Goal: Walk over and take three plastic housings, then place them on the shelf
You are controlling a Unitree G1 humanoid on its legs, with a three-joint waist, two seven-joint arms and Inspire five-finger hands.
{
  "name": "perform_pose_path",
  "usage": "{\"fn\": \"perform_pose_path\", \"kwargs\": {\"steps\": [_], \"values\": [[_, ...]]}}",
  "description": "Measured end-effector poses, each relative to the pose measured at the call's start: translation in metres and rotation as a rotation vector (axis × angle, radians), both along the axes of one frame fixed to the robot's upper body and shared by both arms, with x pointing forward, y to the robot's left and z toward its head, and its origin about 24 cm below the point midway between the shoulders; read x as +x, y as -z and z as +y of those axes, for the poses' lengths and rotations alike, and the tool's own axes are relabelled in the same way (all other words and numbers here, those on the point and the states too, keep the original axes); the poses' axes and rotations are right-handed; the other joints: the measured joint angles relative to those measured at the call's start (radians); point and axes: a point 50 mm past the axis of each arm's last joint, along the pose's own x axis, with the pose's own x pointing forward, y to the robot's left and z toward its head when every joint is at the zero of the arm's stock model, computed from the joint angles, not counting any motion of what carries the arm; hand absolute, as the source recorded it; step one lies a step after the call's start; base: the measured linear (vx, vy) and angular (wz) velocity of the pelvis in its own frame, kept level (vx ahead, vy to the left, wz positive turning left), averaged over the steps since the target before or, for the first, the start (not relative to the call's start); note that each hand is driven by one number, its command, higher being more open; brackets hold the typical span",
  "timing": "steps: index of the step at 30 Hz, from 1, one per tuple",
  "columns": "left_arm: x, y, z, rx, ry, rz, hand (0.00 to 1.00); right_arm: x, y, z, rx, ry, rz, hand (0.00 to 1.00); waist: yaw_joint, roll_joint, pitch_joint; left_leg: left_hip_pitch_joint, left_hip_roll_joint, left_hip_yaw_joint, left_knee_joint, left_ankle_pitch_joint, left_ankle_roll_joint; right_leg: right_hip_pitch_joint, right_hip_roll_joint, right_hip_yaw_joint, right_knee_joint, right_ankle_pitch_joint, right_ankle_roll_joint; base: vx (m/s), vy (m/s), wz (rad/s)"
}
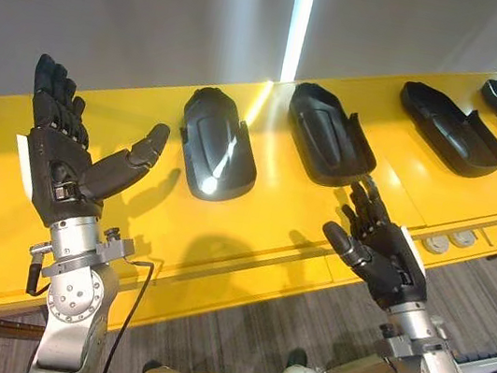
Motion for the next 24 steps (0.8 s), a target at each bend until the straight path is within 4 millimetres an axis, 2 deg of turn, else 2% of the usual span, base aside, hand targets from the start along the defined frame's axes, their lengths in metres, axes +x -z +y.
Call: {"fn": "perform_pose_path", "kwargs": {"steps": [5, 10, 17, 21, 24], "values": [[0.002, 0.001, -0.006, 0.026, 0.016, 0.017, 1.0, 0.017, -0.015, 0.022, 0.023, -0.098, -0.097, 1.0, 0.019, 0.004, -0.01, -0.003, 0.002, -0.03, 0.0, 0.002, 0.003, 0.02, -0.002, -0.027, -0.001, -0.005, 0.002, 0.0, -0.001, 0.14], [0.002, 0.002, -0.006, 0.024, 0.019, 0.022, 1.0, 0.019, -0.012, 0.033, -0.011, -0.088, -0.079, 1.0, 0.032, 0.005, -0.023, -0.03, 0.002, -0.077, 0.0, 0.011, 0.005, 0.033, -0.007, -0.069, 0.0, -0.01, 0.004, 0.01, 0.002, 0.26], [0.001, 0.003, -0.006, 0.025, 0.021, 0.03, 1.0, 0.02, -0.012, 0.027, 0.003, 0.009, -0.074, 1.0, 0.029, 0.004, -0.023, -0.032, 0.002, -0.081, 0.0, 0.014, 0.005, 0.034, -0.008, -0.071, 0.0, -0.011, 0.004, 0.0, 0.003, 0.03], [0.001, 0.003, -0.007, 0.035, 0.046, 0.025, 1.0, 0.021, -0.018, 0.015, -0.015, 0.168, -0.117, 1.0, 0.028, 0.004, -0.023, -0.031, 0.002, -0.075, 0.0, 0.014, 0.004, 0.03, -0.008, -0.065, 0.0, -0.012, 0.004, 0.0, 0.006, -0.03], [0.0, 0.001, -0.007, -0.004, 0.084, -0.012, 1.0, 0.019, -0.028, -0.006, -0.03, 0.371, -0.202, 1.0, 0.027, 0.004, -0.023, -0.018, 0.002, -0.057, 0.0, 0.013, 0.002, 0.026, -0.006, -0.048, 0.0, -0.011, 0.004, 0.01, 0.01, -0.17]]}}
